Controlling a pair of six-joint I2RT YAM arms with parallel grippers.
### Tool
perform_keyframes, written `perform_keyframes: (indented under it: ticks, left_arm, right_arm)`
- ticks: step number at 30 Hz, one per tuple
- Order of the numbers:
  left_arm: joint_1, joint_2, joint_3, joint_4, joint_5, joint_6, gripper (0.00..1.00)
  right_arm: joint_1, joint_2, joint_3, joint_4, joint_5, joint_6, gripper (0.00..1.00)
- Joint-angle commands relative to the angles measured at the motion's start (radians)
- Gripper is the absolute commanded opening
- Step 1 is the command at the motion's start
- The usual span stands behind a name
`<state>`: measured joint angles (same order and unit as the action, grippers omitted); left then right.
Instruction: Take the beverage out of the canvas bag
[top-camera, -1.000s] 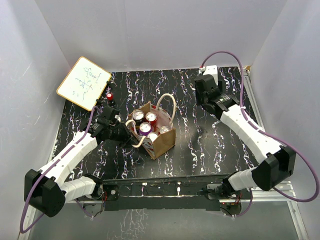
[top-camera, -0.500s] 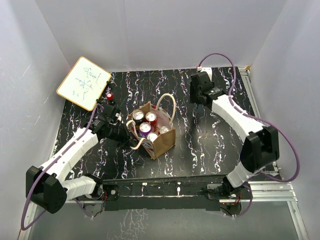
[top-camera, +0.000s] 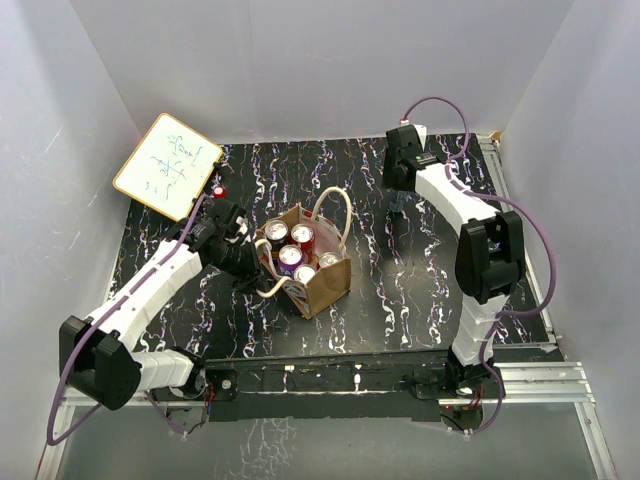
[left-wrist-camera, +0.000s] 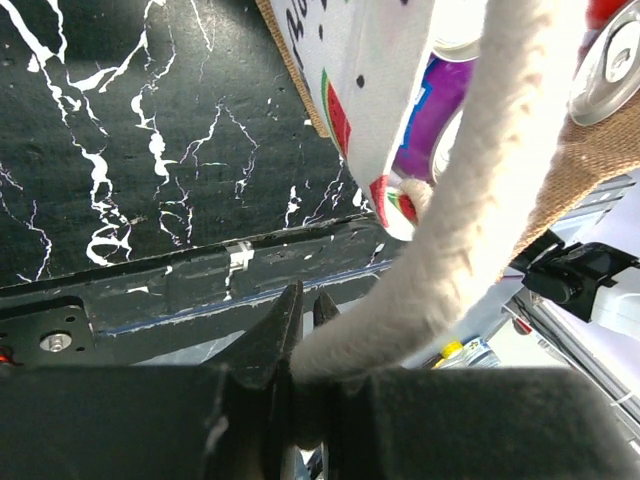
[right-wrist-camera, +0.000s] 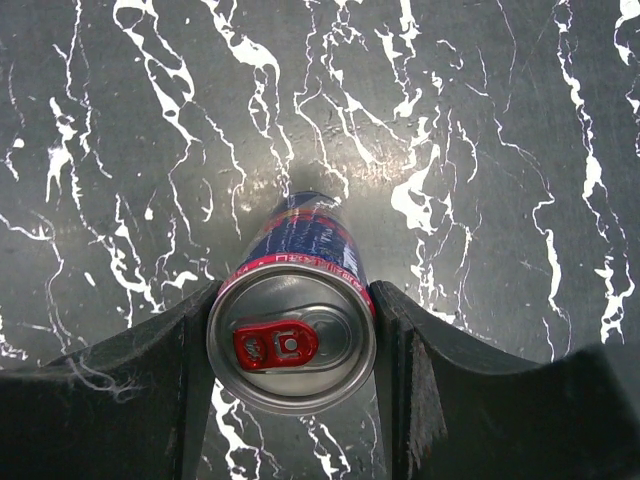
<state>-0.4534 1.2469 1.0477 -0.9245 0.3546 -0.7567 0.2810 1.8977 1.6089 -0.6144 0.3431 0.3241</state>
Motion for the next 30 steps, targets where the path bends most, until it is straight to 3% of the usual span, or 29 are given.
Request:
perform_keyframes:
  ticks: [1, 6, 10, 15, 17, 20, 30]
  left_arm:
    - [0.005, 0.013, 0.032, -0.054, -0.003, 0.052, 0.00]
    - [0.005, 0.022, 0.020, -0.050, 0.000, 0.052, 0.00]
    - [0.005, 0.020, 0.031, -0.061, -0.012, 0.053, 0.00]
    - [0.005, 0.015, 0.034, -0.057, -0.017, 0.045, 0.00]
    - [0.005, 0.014, 0.037, -0.055, -0.018, 0.044, 0.00]
    - [0.005, 0.012, 0.037, -0.053, -0.019, 0.042, 0.00]
    - [0.005, 0.002, 0.015, -0.027, -0.023, 0.037, 0.00]
  right_arm:
    - [-0.020, 0.012, 0.088, 0.088, -0.002, 0.007, 0.08]
    - [-0.049, 0.043, 0.087, 0.066, -0.039, 0.052, 0.09]
    - [-0.058, 0.042, 0.065, 0.066, -0.038, 0.054, 0.19]
    - [-0.070, 0.037, 0.059, 0.066, -0.062, 0.034, 0.55]
    - [-0.071, 0.035, 0.066, 0.066, -0.072, 0.020, 0.77]
    - [-0.072, 0.020, 0.079, 0.060, -0.075, 0.005, 0.93]
    - [-0.071, -0.207, -0.053, -0.020, -0.210, -0.030, 0.98]
